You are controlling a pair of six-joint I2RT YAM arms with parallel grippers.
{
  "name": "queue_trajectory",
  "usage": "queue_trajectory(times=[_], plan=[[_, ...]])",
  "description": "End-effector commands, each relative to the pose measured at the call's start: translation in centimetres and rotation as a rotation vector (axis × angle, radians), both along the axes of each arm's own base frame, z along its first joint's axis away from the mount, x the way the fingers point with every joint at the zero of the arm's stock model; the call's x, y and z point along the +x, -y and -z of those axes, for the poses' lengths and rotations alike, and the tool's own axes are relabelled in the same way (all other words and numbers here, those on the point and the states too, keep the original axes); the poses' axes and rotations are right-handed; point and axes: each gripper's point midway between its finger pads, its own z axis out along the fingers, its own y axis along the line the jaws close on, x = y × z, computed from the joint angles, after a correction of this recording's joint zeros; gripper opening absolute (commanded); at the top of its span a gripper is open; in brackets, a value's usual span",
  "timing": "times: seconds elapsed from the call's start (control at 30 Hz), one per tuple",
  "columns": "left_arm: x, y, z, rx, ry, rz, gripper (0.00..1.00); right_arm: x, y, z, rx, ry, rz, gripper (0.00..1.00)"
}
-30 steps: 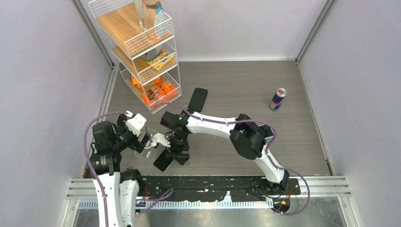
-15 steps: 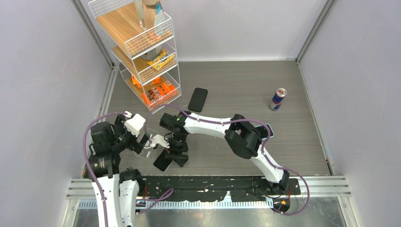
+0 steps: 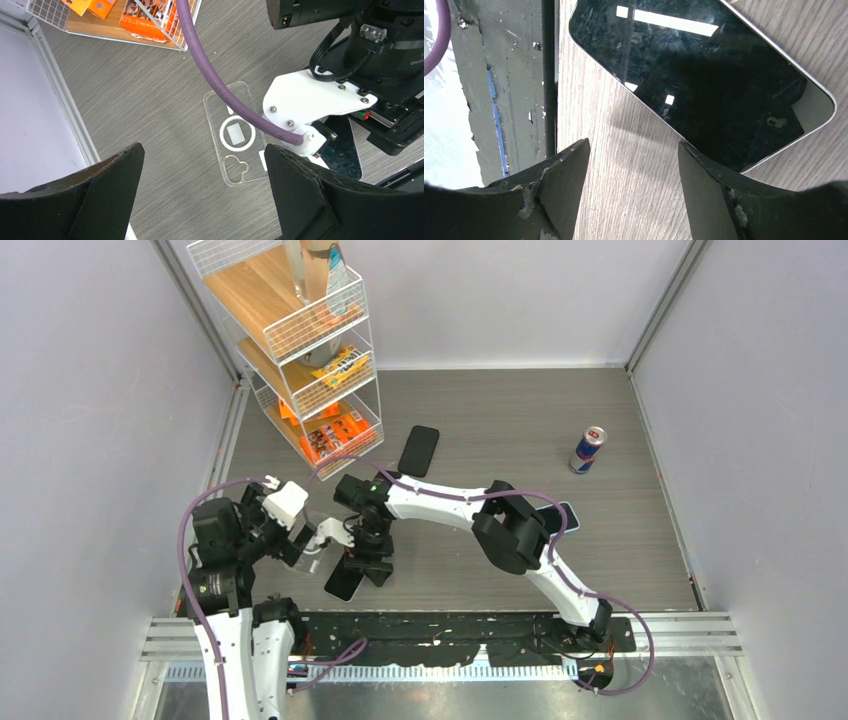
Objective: Take the phone out of the phone case
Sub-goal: Move the phone to the center of the board.
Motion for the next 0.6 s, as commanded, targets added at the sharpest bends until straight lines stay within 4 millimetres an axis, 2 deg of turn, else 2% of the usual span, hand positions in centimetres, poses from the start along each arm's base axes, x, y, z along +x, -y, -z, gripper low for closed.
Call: queue_trajectory(times=[0.0, 0.13, 0.3, 0.33, 0.47, 0.57], plan=[[-0.3, 0.1, 0.3, 0.021, -0.001, 0.029, 0.95, 2.4, -0.3, -0.1, 0.000, 0.078, 0.057, 0.71], [-0.3, -0.1, 1.5, 0.043, -0.023, 0.041, 0.95, 2.8, 0.2, -1.3, 0.019, 0.086, 0.073, 0.71], [-0.6, 0.6, 3.0, 0.055, -0.065, 0.121, 0.95, 3.2, 1.8, -2.9, 0.035, 0.126, 0.085, 0.72], [-0.8, 0.8, 3.4, 0.053, -0.082, 0.143, 0.95, 3.1, 2.3, -2.7, 0.023, 0.125, 0.088, 0.72], [-1.6, 2.1, 4.6, 0.022, -0.150, 0.246, 0.95, 4.7, 4.1, -3.6, 0.017, 0.165, 0.137, 0.72], [-1.8, 2.7, 5.3, -0.017, -0.200, 0.282, 0.94, 6.8, 5.5, -4.7, 0.033, 0.194, 0.201, 0.73]])
